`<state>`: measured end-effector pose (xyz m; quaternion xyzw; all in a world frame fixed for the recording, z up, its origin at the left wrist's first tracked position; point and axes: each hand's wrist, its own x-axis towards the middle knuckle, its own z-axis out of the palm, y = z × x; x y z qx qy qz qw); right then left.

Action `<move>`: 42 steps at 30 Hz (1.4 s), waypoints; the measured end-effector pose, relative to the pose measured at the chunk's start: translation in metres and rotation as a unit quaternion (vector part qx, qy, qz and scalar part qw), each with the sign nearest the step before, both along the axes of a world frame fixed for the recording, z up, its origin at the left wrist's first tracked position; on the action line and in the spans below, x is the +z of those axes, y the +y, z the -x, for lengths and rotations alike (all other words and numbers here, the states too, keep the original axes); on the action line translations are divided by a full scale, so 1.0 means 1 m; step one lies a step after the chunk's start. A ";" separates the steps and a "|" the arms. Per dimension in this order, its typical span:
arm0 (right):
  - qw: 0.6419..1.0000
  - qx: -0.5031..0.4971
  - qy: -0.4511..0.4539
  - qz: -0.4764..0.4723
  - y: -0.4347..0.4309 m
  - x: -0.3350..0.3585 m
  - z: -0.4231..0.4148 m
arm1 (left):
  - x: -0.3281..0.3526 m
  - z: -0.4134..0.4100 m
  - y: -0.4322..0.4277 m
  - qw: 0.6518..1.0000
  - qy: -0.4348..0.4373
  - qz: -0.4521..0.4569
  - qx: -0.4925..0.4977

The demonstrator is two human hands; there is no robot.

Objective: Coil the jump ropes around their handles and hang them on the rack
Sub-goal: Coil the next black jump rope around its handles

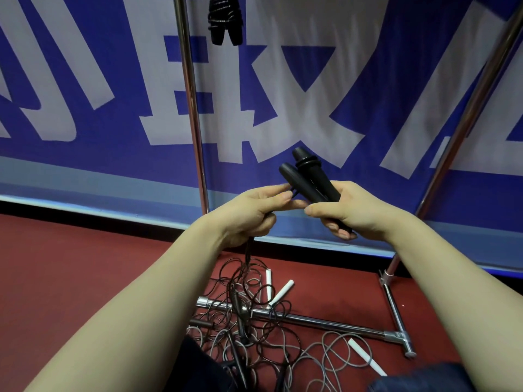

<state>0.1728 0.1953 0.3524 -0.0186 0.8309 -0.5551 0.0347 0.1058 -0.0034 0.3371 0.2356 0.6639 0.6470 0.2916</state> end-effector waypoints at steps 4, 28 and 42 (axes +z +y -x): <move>1.000 0.018 -0.004 0.002 -0.004 0.003 -0.002 | 0.001 0.001 -0.004 0.998 0.059 -0.002 -0.021; 0.999 0.011 0.018 0.029 -0.014 0.011 -0.001 | 0.023 -0.017 0.013 0.978 0.103 -0.075 0.168; 0.996 -0.031 -0.004 -0.085 -0.023 0.003 0.008 | 0.015 -0.010 0.021 0.978 0.020 -0.022 0.204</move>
